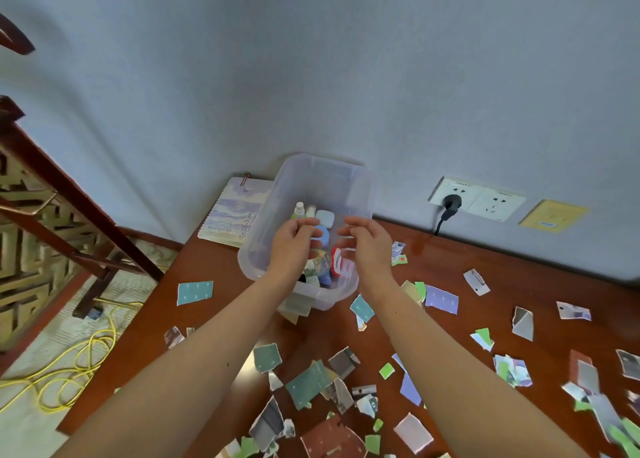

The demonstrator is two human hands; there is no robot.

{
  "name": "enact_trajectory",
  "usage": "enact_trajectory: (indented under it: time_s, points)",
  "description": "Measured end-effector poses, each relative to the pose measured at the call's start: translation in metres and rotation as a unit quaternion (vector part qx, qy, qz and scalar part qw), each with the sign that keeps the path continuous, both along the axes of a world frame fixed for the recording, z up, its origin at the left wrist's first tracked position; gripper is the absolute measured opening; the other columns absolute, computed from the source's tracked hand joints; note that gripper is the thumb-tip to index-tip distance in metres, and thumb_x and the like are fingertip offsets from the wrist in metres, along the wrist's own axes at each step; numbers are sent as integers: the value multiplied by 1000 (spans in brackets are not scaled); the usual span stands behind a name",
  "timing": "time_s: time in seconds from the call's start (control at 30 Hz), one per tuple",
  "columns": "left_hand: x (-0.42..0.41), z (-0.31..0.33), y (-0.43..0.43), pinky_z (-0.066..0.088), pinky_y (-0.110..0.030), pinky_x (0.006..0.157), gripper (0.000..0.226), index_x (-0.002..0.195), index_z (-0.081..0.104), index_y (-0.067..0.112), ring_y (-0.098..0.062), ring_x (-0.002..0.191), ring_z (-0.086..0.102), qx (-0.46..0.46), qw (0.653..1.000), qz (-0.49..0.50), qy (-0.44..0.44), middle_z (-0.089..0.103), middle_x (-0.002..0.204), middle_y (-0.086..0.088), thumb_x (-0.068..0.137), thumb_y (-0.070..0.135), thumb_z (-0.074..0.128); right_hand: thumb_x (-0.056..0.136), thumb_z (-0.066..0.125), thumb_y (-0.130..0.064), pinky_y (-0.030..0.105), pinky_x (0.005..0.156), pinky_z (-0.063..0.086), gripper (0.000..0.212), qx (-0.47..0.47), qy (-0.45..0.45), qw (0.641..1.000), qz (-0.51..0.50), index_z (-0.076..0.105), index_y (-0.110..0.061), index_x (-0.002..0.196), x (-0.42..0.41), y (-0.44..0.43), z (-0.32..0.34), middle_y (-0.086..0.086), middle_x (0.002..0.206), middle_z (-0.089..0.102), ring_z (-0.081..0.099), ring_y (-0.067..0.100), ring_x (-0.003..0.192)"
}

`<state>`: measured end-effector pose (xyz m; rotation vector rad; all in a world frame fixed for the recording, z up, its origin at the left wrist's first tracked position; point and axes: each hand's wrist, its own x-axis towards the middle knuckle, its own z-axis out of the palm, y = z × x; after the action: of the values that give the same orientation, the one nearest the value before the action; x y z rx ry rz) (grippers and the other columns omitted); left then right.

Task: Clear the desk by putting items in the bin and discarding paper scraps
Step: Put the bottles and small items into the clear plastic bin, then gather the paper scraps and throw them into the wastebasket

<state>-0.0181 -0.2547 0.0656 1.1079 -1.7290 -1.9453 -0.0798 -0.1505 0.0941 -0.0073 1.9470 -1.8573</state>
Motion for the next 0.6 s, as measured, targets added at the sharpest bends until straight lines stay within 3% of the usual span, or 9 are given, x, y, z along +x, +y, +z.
enact_trajectory:
  time_s: [0.07, 0.27, 0.4, 0.53, 0.6]
  points:
    - [12, 6, 15, 57, -31, 74, 21, 101, 66, 18, -21, 86, 64, -30, 999, 4, 10, 68, 100, -9, 97, 15, 46, 93, 41, 1, 23, 55, 48, 28, 10, 6, 1000, -23, 64, -14, 89, 10, 18, -2, 6, 79, 65, 57, 15, 61]
    - [45, 13, 57, 51, -23, 57, 19, 102, 66, 9, -17, 71, 60, -33, 999, 8, 36, 65, 81, -5, 96, 11, 48, 90, 39, 5, 23, 48, 42, 28, 13, -40, 998, -39, 62, -8, 84, 34, 66, -12, 9, 73, 62, 52, 15, 55]
    - [68, 6, 87, 50, -23, 55, 15, 96, 64, 12, -14, 65, 59, -28, 999, 6, 21, 63, 77, -4, 96, 10, 49, 89, 40, 2, 23, 49, 40, 26, 67, -92, 992, 51, 62, -10, 89, 50, 97, -27, 6, 76, 62, 53, 13, 58]
    - [95, -21, 116, 45, -23, 50, 13, 95, 62, 14, -14, 62, 56, 33, 997, -34, -59, 64, 83, -7, 93, 6, 52, 91, 40, 1, 23, 46, 37, 24, 122, -132, 973, 145, 62, -8, 95, 70, 123, -53, 6, 75, 59, 50, 14, 55]
    - [110, -34, 128, 47, -22, 53, 14, 97, 63, 13, -14, 66, 59, 17, 993, -54, -106, 66, 88, -9, 90, 4, 55, 91, 41, 1, 24, 48, 40, 24, 147, -123, 964, 183, 62, -10, 93, 79, 136, -66, 5, 75, 60, 52, 14, 58]
